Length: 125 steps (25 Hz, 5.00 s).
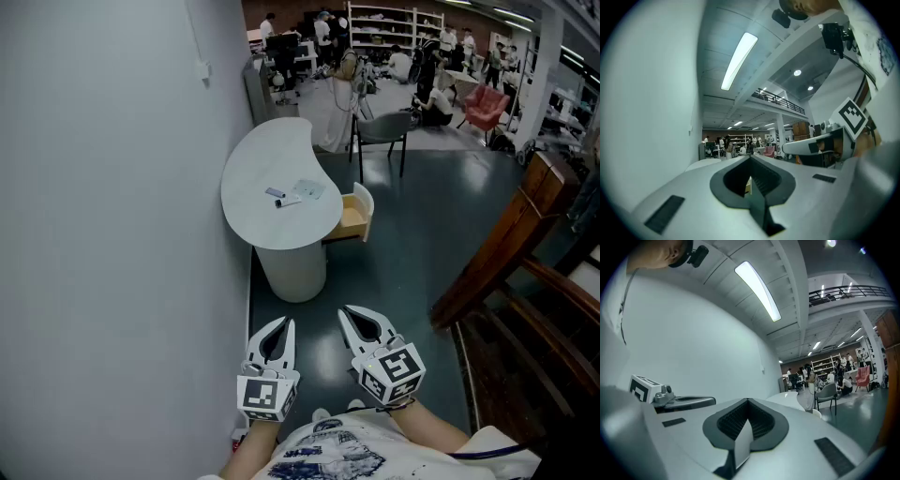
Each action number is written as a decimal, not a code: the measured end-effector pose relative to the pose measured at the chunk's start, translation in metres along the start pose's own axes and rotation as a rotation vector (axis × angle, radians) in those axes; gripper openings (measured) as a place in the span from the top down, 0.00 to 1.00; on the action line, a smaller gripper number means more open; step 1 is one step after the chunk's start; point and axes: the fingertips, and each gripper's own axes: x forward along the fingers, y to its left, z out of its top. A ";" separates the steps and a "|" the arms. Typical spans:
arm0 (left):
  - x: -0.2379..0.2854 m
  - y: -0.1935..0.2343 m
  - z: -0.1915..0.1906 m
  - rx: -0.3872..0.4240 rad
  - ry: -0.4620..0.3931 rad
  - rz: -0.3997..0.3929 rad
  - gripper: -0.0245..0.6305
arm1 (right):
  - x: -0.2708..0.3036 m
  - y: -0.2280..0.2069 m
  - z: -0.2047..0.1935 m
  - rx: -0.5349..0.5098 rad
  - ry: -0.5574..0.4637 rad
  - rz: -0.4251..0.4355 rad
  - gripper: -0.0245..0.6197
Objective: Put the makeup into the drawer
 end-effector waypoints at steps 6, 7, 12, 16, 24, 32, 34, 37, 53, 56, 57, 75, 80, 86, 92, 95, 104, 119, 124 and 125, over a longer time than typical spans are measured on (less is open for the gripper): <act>0.007 -0.004 -0.002 0.003 0.020 -0.002 0.89 | 0.003 0.000 0.004 0.003 -0.004 0.013 0.93; 0.010 -0.004 -0.002 0.000 0.022 0.002 0.89 | 0.003 -0.002 0.005 0.004 -0.003 0.016 0.93; 0.032 -0.013 0.003 -0.004 0.021 0.004 0.89 | 0.006 -0.026 0.010 0.025 0.002 0.007 0.93; 0.046 -0.021 0.000 0.000 0.031 0.009 0.89 | 0.006 -0.043 0.009 0.043 0.008 0.015 0.93; 0.081 -0.042 -0.005 -0.013 0.044 0.027 0.89 | -0.002 -0.084 0.002 0.066 0.028 0.041 0.93; 0.106 -0.063 -0.014 -0.013 0.055 0.031 0.89 | -0.007 -0.115 -0.004 0.088 0.041 0.058 0.93; 0.111 -0.063 -0.019 -0.019 0.064 0.029 0.89 | -0.005 -0.121 -0.009 0.098 0.048 0.057 0.93; 0.122 -0.060 -0.022 -0.023 0.070 0.029 0.89 | 0.002 -0.130 -0.014 0.113 0.059 0.057 0.93; 0.231 0.026 -0.029 -0.020 0.069 -0.017 0.89 | 0.124 -0.186 -0.013 0.118 0.105 0.023 0.93; 0.251 0.057 -0.032 -0.033 0.067 -0.009 0.89 | 0.157 -0.193 -0.014 0.115 0.116 0.024 0.93; 0.258 0.066 -0.033 -0.038 0.067 -0.006 0.89 | 0.168 -0.195 -0.014 0.116 0.121 0.024 0.93; 0.351 0.199 -0.041 -0.092 0.068 -0.043 0.89 | 0.318 -0.222 -0.007 0.113 0.154 -0.022 0.93; 0.367 0.227 -0.048 -0.110 0.062 -0.042 0.89 | 0.343 -0.226 -0.006 0.105 0.163 -0.039 0.93; 0.374 0.249 -0.050 -0.124 0.061 -0.025 0.89 | 0.369 -0.231 -0.003 0.104 0.168 -0.035 0.93; 0.390 0.271 -0.054 -0.112 0.072 0.013 0.89 | 0.400 -0.239 -0.005 0.107 0.172 0.001 0.93; 0.404 0.280 -0.059 -0.106 0.084 0.032 0.89 | 0.417 -0.248 -0.008 0.116 0.177 0.020 0.93; 0.463 0.303 -0.071 -0.102 0.130 0.106 0.89 | 0.472 -0.298 -0.010 0.143 0.200 0.089 0.93; 0.549 0.351 -0.091 -0.111 0.198 0.300 0.89 | 0.573 -0.371 -0.014 0.150 0.263 0.265 0.93; 0.558 0.367 -0.102 -0.113 0.219 0.394 0.89 | 0.602 -0.376 -0.029 0.127 0.323 0.354 0.93; 0.560 0.371 -0.104 -0.115 0.222 0.410 0.89 | 0.607 -0.377 -0.033 0.123 0.335 0.366 0.93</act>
